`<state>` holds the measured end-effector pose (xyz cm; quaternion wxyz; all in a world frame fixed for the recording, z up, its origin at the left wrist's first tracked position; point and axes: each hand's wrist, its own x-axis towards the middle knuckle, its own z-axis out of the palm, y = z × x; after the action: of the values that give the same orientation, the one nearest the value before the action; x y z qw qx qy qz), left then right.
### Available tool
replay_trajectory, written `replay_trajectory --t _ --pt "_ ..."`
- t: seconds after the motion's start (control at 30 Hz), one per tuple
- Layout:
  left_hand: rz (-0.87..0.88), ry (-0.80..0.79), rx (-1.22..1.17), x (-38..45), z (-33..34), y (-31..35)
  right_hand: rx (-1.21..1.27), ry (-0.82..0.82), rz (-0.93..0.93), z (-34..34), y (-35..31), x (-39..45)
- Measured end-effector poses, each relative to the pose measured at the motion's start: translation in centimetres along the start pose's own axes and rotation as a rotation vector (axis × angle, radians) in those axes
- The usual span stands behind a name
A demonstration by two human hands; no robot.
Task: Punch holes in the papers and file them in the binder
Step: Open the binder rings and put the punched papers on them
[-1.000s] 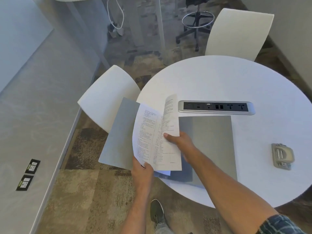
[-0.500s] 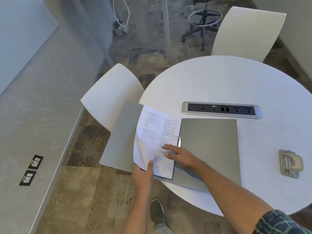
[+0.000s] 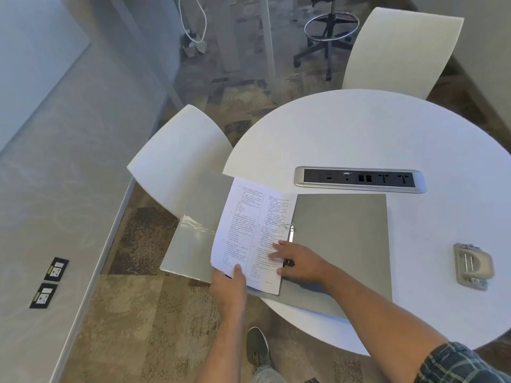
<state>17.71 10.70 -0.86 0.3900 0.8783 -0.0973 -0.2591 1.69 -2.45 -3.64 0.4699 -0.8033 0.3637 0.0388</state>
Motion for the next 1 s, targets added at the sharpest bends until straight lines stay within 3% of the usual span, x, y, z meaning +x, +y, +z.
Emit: replay_trajectory --t 0.2,0.27,0.43,0.5,0.6,0.73,1.0 --pt "0.299 -0.013 0.067 -3.4 0.0 1.6 0.588 0.090 0.081 -1.5 -1.0 -1.4" --pt "0.468 -0.078 0.105 -4.7 0.4 2.3 0.805 0.148 0.068 -2.1 -1.2 -2.0" --pt "0.954 -0.275 0.278 -6.9 2.7 3.3 1.072 0.267 0.086 -4.4 -0.3 -3.6" --pt "1.027 -0.378 0.372 -7.7 3.8 3.4 1.178 0.280 0.074 -5.1 0.6 -4.7" --pt "1.036 -0.511 0.452 -8.8 5.0 2.9 1.258 0.367 0.110 -6.3 1.7 -6.7" --pt "0.986 -0.644 0.503 -9.2 5.4 3.0 1.073 0.594 0.299 -6.8 3.8 -8.5" --pt "0.704 -0.449 0.475 -6.1 5.2 2.3 0.805 0.770 0.574 -5.7 6.7 -11.2"
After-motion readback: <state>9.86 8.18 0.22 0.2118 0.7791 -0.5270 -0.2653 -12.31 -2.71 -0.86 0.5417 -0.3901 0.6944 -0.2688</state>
